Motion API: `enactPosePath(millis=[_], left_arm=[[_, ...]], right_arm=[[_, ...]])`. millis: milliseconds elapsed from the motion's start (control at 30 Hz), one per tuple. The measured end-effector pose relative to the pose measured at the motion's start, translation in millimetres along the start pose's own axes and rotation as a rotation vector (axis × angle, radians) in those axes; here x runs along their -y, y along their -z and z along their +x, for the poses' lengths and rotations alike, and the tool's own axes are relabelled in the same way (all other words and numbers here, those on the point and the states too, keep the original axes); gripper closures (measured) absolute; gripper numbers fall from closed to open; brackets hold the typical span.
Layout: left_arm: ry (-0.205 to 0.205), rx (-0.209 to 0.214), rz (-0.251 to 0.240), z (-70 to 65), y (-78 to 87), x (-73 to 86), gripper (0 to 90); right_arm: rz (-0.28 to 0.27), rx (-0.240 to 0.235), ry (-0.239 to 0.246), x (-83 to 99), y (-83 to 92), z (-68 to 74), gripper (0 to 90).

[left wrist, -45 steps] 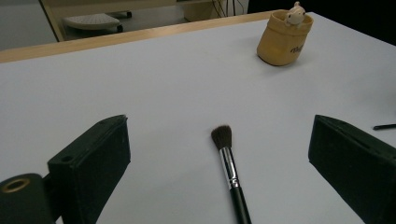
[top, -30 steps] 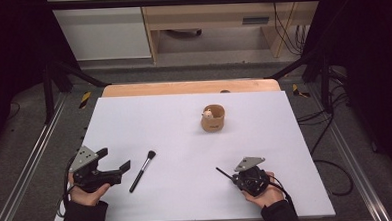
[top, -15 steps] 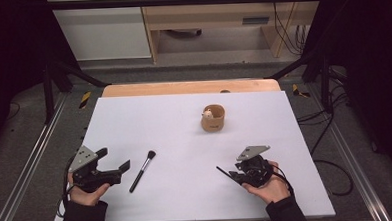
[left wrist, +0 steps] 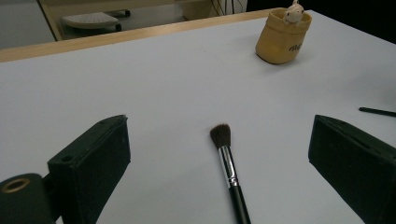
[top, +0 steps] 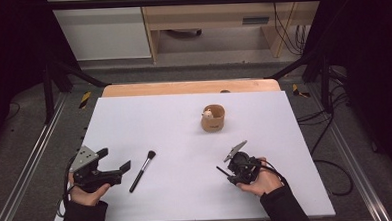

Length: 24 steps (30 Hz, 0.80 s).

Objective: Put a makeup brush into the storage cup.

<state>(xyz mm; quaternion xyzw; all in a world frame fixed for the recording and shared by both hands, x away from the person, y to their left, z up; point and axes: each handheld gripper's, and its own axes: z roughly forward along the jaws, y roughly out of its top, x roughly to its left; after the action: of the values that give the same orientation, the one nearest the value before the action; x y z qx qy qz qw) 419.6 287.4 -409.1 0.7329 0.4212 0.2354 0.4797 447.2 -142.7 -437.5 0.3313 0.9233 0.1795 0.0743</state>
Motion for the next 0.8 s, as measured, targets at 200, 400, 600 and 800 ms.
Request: enactPosePath(millis=[200, 400, 600, 800], left_arm=[[-0.003, 0.000, 0.007, -0.2, -1.0, 0.4, 4.9], [-0.002, 0.000, 0.006, 0.1, -1.0, 0.4, 4.9], [-0.005, 0.000, 0.009, -0.8, -1.5, 0.3, 4.9], [-0.005, 0.001, 0.010, -1.2, -1.8, 0.5, 4.9]], right_arm=[[0.026, -0.014, -0.005, 0.7, -1.3, -1.6, 73.0], [0.062, -0.014, -0.011, 3.1, -7.8, -1.4, 76.5], [0.083, -0.007, -0.013, 6.3, -9.9, -1.9, 79.9], [0.099, -0.016, -0.011, 4.9, -10.5, -0.9, 85.1]])
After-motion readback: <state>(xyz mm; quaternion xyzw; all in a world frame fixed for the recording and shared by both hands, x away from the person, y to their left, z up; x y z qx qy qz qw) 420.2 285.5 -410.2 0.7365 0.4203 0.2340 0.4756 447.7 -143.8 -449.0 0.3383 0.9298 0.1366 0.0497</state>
